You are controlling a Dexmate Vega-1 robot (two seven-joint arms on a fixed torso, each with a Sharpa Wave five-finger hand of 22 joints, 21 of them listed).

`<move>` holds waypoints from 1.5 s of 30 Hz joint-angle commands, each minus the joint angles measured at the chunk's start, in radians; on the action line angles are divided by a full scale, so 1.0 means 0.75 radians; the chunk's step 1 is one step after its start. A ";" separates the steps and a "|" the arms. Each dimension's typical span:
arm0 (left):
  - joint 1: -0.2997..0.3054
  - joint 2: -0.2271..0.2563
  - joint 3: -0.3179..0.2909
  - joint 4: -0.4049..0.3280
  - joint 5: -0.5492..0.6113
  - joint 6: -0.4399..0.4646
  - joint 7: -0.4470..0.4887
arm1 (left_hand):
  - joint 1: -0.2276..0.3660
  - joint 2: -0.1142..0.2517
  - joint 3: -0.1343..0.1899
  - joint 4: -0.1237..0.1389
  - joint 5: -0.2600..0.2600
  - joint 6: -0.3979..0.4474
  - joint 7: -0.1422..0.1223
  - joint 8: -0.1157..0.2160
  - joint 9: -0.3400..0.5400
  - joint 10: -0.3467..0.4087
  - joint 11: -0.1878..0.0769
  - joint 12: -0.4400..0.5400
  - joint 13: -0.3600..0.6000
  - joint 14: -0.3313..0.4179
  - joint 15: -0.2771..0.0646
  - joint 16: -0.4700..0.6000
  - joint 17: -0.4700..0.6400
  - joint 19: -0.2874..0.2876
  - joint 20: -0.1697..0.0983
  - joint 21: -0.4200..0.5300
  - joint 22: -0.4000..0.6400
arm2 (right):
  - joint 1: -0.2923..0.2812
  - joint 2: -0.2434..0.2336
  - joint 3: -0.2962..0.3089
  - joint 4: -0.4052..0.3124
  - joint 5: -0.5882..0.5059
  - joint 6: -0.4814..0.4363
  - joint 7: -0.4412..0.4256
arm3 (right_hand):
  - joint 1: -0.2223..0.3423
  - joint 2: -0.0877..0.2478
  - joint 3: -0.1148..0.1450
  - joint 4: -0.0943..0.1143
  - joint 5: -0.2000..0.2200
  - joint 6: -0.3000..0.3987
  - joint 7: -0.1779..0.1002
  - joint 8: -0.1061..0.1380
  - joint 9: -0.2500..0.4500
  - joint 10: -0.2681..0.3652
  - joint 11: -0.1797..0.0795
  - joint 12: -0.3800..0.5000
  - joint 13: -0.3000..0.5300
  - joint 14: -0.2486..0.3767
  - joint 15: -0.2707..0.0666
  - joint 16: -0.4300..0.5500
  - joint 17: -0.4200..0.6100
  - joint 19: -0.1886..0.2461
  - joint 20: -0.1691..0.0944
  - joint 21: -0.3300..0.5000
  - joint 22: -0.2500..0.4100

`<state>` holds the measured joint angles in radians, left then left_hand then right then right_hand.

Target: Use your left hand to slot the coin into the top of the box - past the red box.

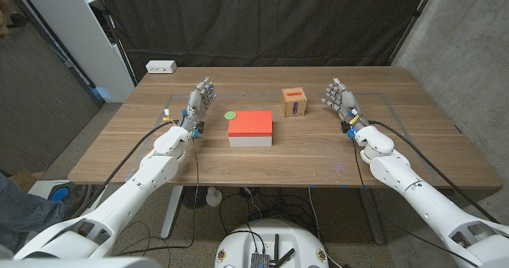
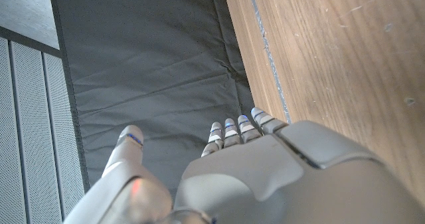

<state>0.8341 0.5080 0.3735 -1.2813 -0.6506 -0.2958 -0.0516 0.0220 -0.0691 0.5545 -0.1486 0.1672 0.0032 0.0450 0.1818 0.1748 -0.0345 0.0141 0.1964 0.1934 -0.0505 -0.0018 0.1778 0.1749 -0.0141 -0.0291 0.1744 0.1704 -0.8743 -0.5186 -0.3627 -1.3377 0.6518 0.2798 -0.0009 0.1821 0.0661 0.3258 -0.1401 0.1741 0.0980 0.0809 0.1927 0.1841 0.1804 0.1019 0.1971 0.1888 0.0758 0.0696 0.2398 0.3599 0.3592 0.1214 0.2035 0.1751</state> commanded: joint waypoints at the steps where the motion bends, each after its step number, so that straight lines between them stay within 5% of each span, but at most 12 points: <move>1: 0.001 0.010 0.008 -0.006 -0.001 -0.007 -0.030 | 0.002 -0.010 0.009 0.002 0.005 0.009 0.011 0.007 0.002 0.001 -0.003 0.007 0.005 -0.002 0.000 0.009 0.003 0.002 -0.078 0.013 0.005 | -0.071 -0.008 0.014 -0.070 0.005 -0.010 -0.061 | 0.010 0.001 0.008 -0.002 0.006 0.012 0.000 0.005 0.002 0.010 0.002 0.010 0.006 0.011 -0.002 0.006 0.002 0.011 0.000 0.005 0.006; 8: 0.012 0.024 0.005 -0.030 0.002 0.004 -0.021 | 0.006 -0.005 0.009 0.002 0.005 0.030 0.008 0.012 0.002 0.019 -0.006 0.014 0.002 0.021 -0.001 0.017 0.003 0.010 -0.063 0.019 0.005 | -0.098 -0.017 0.020 -0.098 0.004 -0.004 -0.074 | 0.010 0.001 0.008 -0.002 0.006 0.012 0.000 0.005 0.002 0.010 0.002 0.010 0.006 0.011 -0.002 0.006 0.002 0.011 0.000 0.005 0.006; 11: 0.016 0.035 0.005 -0.045 -0.003 0.028 -0.020 | 0.009 0.001 0.008 0.001 0.005 0.042 0.001 0.013 0.002 0.034 -0.004 0.018 0.000 0.035 0.001 0.018 0.003 -0.006 0.003 0.016 0.006 | -0.108 -0.018 0.023 -0.110 0.005 -0.006 -0.082 | 0.010 0.001 0.008 -0.002 0.006 0.012 0.000 0.005 0.002 0.010 0.002 0.010 0.006 0.011 -0.002 0.006 0.002 0.011 0.000 0.005 0.006; 18: 0.028 0.056 0.004 -0.088 -0.006 0.093 0.016 | 0.008 0.013 0.002 0.004 0.005 0.088 -0.019 0.016 0.002 0.143 0.030 0.049 -0.002 0.146 0.046 0.043 0.006 0.070 0.068 0.049 0.010 | -0.122 -0.016 0.022 -0.117 -0.012 0.015 -0.099 | 0.010 0.001 0.008 -0.002 0.006 0.012 0.000 0.005 0.002 0.010 0.002 0.010 0.006 0.011 -0.002 0.006 0.002 0.011 0.000 0.005 0.006; 30: 0.083 0.103 -0.017 -0.252 0.023 0.280 0.248 | 0.000 0.018 -0.013 0.008 0.005 0.249 0.018 0.021 0.004 0.606 0.036 0.128 0.005 0.773 -0.005 0.148 0.017 0.695 0.118 0.251 0.041 | -0.141 -0.015 0.025 -0.135 -0.022 0.023 -0.120 | 0.010 0.001 0.008 -0.002 0.006 0.012 0.000 0.005 0.002 0.010 0.002 0.010 0.006 0.011 -0.002 0.006 0.002 0.011 0.000 0.005 0.006; 34: 0.099 0.127 -0.029 -0.311 0.020 0.357 0.313 | -0.006 0.017 -0.016 0.013 0.006 0.298 0.041 0.022 0.004 0.770 0.022 0.149 0.007 0.973 -0.028 0.183 0.020 0.870 0.083 0.322 0.049 | -0.142 -0.015 0.025 -0.135 -0.025 0.024 -0.124 | 0.010 0.001 0.008 -0.002 0.006 0.012 0.000 0.005 0.002 0.010 0.002 0.010 0.006 0.011 -0.002 0.006 0.002 0.011 0.000 0.005 0.006; 36: 0.107 0.138 -0.036 -0.342 0.016 0.399 0.347 | -0.007 0.017 -0.018 0.015 0.007 0.336 0.049 0.028 0.005 0.857 0.043 0.160 0.009 1.071 -0.044 0.201 0.020 0.966 0.054 0.362 0.053 | -0.141 -0.016 0.023 -0.135 -0.030 0.025 -0.125 | 0.010 0.001 0.008 -0.002 0.006 0.012 0.000 0.005 0.002 0.010 0.002 0.010 0.006 0.011 -0.002 0.006 0.002 0.011 0.000 0.005 0.006; 40: 0.116 0.154 -0.047 -0.383 0.005 0.460 0.389 | -0.012 0.020 -0.020 0.023 0.008 0.384 0.060 0.030 0.005 1.020 0.008 0.187 0.011 1.243 -0.084 0.237 0.022 1.100 0.023 0.427 0.063 | -0.143 -0.013 0.024 -0.138 -0.027 0.019 -0.130 | 0.010 0.001 0.008 -0.002 0.006 0.012 0.000 0.005 0.002 0.010 0.002 0.010 0.006 0.011 -0.002 0.006 0.002 0.011 0.000 0.005 0.006; 45: 0.121 0.164 -0.055 -0.406 -0.020 0.503 0.397 | -0.014 0.020 -0.024 0.031 0.009 0.514 0.128 0.045 0.005 1.291 -0.042 0.231 0.015 1.489 -0.162 0.286 0.019 1.265 -0.048 0.546 0.116 | -0.143 -0.013 0.021 -0.137 -0.035 0.020 -0.135 | 0.010 0.001 0.008 -0.002 0.006 0.012 0.000 0.005 0.002 0.010 0.002 0.010 0.006 0.011 -0.002 0.006 0.002 0.011 0.000 0.005 0.006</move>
<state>0.9049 0.6021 0.3504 -1.5095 -0.6426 -0.0268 0.1734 0.0177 -0.0537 0.5352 -0.1296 0.1672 0.3514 0.1257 0.2085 0.1745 0.8594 -0.0026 0.3569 0.2017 0.9951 -0.0972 0.3760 0.1888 0.8836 -0.0453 0.5489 0.2425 -0.9773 -0.5303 -0.3456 -1.4366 0.6322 0.2958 -0.0921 0.1820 0.0661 0.3258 -0.1401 0.1740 0.0979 0.0807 0.1927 0.1838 0.1802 0.1018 0.1971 0.1884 0.0757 0.0696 0.2407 0.3596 0.3590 0.1213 0.2034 0.1748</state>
